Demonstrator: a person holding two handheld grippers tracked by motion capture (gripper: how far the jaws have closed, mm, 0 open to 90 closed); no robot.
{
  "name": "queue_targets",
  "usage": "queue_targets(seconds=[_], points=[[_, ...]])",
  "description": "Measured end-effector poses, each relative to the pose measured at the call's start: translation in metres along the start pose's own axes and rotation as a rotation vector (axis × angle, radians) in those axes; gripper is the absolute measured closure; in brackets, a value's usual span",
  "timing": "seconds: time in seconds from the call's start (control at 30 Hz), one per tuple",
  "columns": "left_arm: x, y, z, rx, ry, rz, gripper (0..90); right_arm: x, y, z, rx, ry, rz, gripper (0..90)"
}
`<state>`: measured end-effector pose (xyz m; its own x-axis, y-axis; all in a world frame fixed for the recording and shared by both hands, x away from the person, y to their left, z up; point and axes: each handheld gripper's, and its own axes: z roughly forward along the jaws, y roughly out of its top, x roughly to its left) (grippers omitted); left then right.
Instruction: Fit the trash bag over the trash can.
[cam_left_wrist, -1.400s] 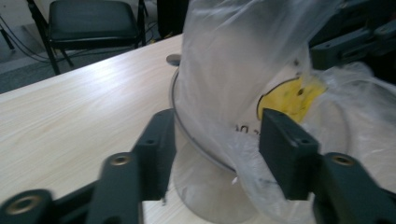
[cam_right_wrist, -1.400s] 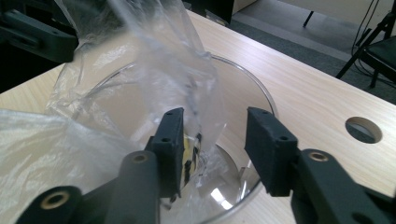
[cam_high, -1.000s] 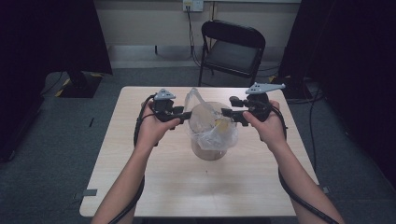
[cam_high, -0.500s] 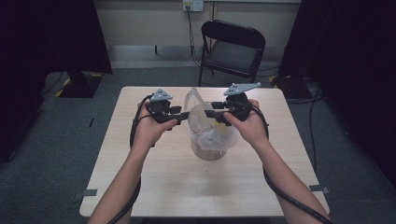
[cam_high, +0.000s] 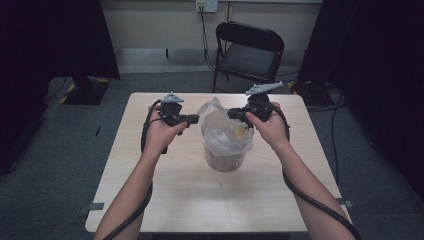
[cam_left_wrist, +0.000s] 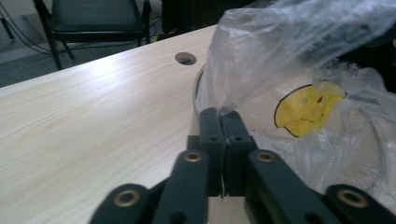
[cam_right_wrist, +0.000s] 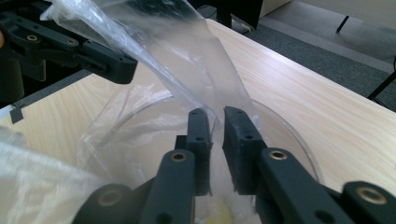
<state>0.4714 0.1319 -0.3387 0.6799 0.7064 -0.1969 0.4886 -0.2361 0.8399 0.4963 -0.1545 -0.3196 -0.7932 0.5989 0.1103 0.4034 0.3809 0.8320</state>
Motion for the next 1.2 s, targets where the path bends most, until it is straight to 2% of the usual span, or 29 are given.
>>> queue_targets(seconds=[0.13,0.27,0.4,0.53,0.6,0.73,0.83,0.93,0.97,1.07,1.2], points=[[0.005,0.004,0.009,0.010,0.009,-0.010,90.0,-0.012,-0.004,-0.003,0.000,-0.008,0.018,82.5],[0.012,0.005,0.018,0.022,0.021,-0.028,90.0,-0.026,-0.010,-0.006,0.005,-0.019,0.049,86.6],[0.018,0.005,0.028,0.016,0.021,-0.050,90.0,-0.040,-0.016,-0.008,0.007,-0.037,0.073,87.4],[0.025,0.006,0.035,0.001,0.018,-0.090,90.0,-0.056,-0.023,-0.009,-0.015,-0.043,0.131,87.8],[0.028,0.006,0.038,-0.008,0.020,-0.105,90.0,-0.064,-0.026,-0.008,-0.016,-0.054,0.140,88.4],[0.030,0.005,0.047,0.005,0.020,-0.117,90.0,-0.076,-0.037,-0.003,-0.018,-0.061,0.183,89.5],[0.031,0.003,0.053,0.030,0.002,-0.132,90.0,-0.081,-0.044,0.001,-0.017,-0.051,0.201,90.0],[0.034,-0.002,0.055,0.049,-0.040,-0.185,90.0,-0.083,-0.051,0.004,-0.014,-0.037,0.212,90.0],[0.036,-0.003,0.055,0.057,-0.029,-0.186,90.0,-0.084,-0.053,0.004,-0.011,-0.043,0.215,90.0],[0.035,-0.009,0.056,0.079,-0.040,-0.176,90.0,-0.086,-0.057,0.005,-0.007,-0.040,0.225,90.0],[0.032,-0.015,0.051,0.064,-0.036,-0.153,90.0,-0.084,-0.062,0.004,-0.014,-0.038,0.218,90.0]])
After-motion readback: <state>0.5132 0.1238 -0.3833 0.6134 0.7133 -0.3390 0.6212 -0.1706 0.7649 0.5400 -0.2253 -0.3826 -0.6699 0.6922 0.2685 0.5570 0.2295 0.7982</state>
